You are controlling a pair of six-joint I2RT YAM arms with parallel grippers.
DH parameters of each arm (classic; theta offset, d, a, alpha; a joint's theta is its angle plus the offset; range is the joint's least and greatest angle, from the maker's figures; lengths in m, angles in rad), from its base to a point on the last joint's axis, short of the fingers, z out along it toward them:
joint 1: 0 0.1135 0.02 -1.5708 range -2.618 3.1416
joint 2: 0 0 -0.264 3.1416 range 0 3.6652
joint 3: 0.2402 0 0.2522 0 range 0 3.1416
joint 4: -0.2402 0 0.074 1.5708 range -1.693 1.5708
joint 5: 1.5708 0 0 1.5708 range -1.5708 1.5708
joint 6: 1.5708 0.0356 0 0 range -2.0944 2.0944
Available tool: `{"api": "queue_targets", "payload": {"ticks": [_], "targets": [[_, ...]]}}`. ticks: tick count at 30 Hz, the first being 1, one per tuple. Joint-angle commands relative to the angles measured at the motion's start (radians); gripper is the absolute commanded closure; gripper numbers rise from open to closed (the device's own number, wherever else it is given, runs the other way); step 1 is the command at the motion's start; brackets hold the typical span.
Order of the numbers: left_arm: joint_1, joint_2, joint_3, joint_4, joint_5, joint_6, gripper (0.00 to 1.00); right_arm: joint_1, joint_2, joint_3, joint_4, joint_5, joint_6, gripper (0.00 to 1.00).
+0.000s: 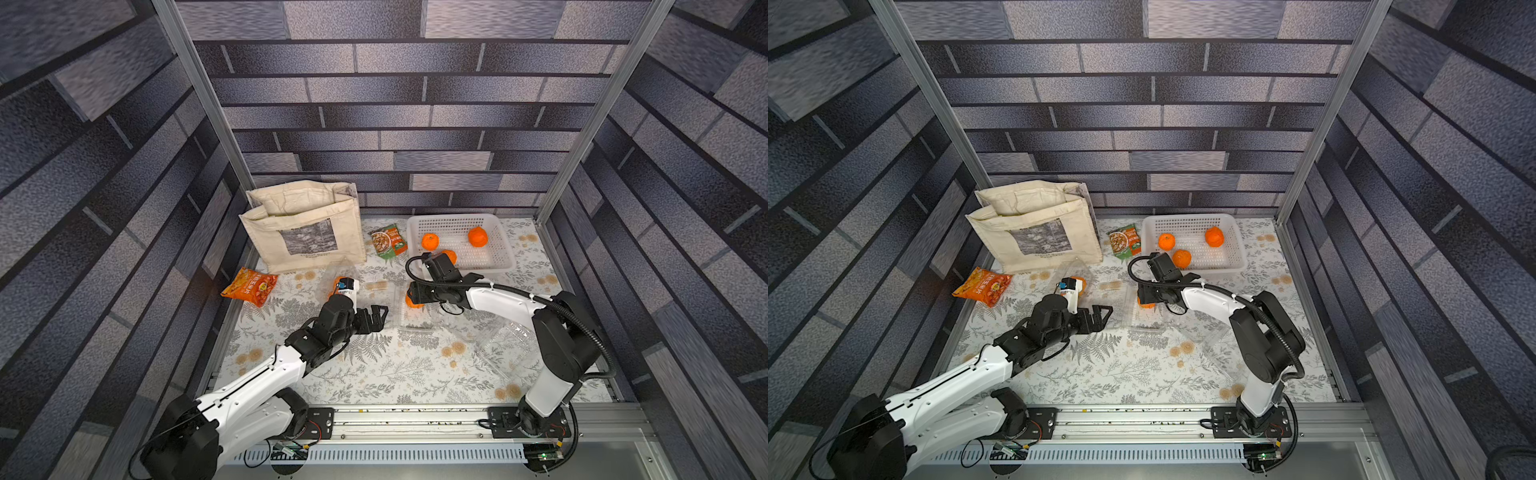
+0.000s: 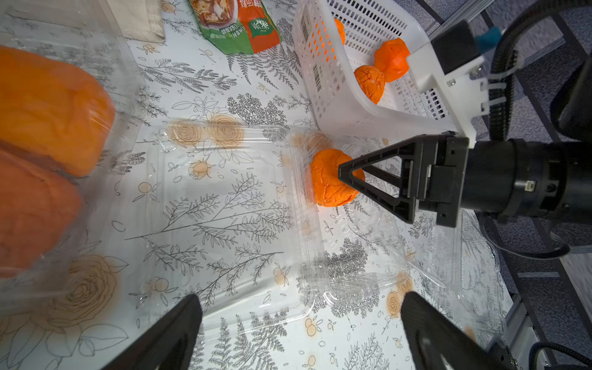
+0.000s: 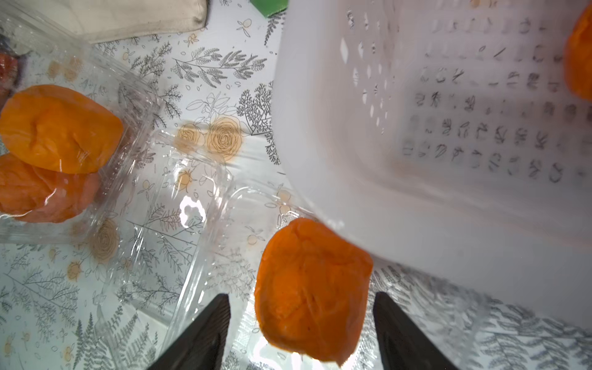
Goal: Take oranges out of containers
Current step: Pick up the orange from the packing box.
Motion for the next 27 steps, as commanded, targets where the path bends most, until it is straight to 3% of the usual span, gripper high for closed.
{"api": "queue_targets", "payload": {"ticks": [1, 11, 20, 22, 24, 27], "targets": [[0.016, -0.001, -0.004, 0.004, 0.009, -0.002, 0.0, 0.009, 0.034, 0.027, -0.035, 0.023, 0.003, 0.27], [0.021, 0.003, -0.003, 0.005, 0.018, -0.009, 0.0, 0.053, 0.055, 0.042, -0.058, 0.058, -0.044, 0.28], [0.022, -0.027, -0.016, -0.012, 0.01, -0.016, 0.0, 0.07, 0.094, 0.021, -0.058, 0.123, -0.008, 0.35], [0.023, -0.031, -0.019, -0.013, 0.01, -0.017, 0.0, 0.07, 0.106, 0.029, -0.058, 0.12, -0.01, 0.43], [0.025, -0.031, -0.018, -0.017, 0.011, -0.017, 0.0, 0.07, 0.105, 0.033, -0.06, 0.13, -0.002, 0.59], [0.026, -0.029, -0.016, -0.018, 0.014, -0.017, 0.0, 0.07, 0.07, 0.034, -0.077, 0.169, 0.027, 0.65]]}}
